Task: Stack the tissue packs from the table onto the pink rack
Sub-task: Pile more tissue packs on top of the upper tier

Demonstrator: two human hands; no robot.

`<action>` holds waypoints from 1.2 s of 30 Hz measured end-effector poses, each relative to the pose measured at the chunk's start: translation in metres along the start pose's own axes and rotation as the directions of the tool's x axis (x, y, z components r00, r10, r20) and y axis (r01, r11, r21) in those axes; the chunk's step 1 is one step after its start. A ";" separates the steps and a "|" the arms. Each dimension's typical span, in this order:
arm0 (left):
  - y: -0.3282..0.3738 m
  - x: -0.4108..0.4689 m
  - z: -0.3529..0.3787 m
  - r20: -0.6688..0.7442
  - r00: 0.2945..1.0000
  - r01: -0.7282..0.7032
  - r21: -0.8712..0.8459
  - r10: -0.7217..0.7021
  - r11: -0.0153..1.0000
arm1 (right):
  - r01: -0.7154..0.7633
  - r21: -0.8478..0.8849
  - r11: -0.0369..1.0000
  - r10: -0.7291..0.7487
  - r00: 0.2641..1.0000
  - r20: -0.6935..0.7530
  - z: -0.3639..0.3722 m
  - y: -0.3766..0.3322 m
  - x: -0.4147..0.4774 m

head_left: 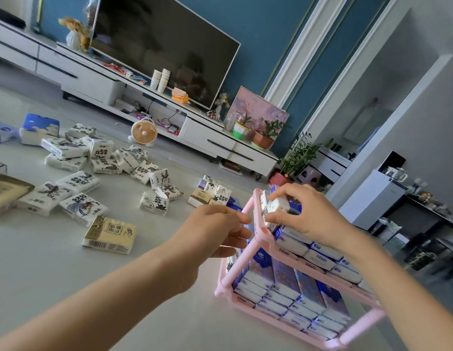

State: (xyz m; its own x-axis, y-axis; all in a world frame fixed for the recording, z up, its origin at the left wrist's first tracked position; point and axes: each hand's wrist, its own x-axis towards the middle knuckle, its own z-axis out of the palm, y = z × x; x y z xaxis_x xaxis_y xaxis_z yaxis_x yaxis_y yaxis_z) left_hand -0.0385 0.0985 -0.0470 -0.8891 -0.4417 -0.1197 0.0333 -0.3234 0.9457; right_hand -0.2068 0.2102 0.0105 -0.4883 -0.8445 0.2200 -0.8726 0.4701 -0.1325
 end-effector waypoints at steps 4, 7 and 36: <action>0.002 -0.001 0.000 0.003 1.000 -0.006 -0.013 0.006 1.000 | 0.064 -0.066 0.996 -0.061 0.997 0.044 0.001 -0.006 -0.004; 0.002 -0.002 -0.002 0.005 1.000 -0.013 -0.020 0.013 1.000 | 0.033 0.033 0.999 -0.035 0.996 0.076 -0.004 -0.006 -0.007; 0.002 -0.002 0.000 -0.011 1.000 -0.008 -0.040 0.007 0.999 | -0.011 0.070 0.998 0.019 0.993 -0.113 0.000 -0.001 -0.006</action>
State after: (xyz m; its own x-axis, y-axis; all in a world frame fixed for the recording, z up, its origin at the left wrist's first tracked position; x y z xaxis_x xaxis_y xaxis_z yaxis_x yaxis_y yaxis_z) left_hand -0.0362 0.0986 -0.0452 -0.8839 -0.4530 -0.1161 0.0585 -0.3534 0.9336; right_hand -0.2027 0.2143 0.0095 -0.5023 -0.8013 0.3250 -0.8646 0.4601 -0.2018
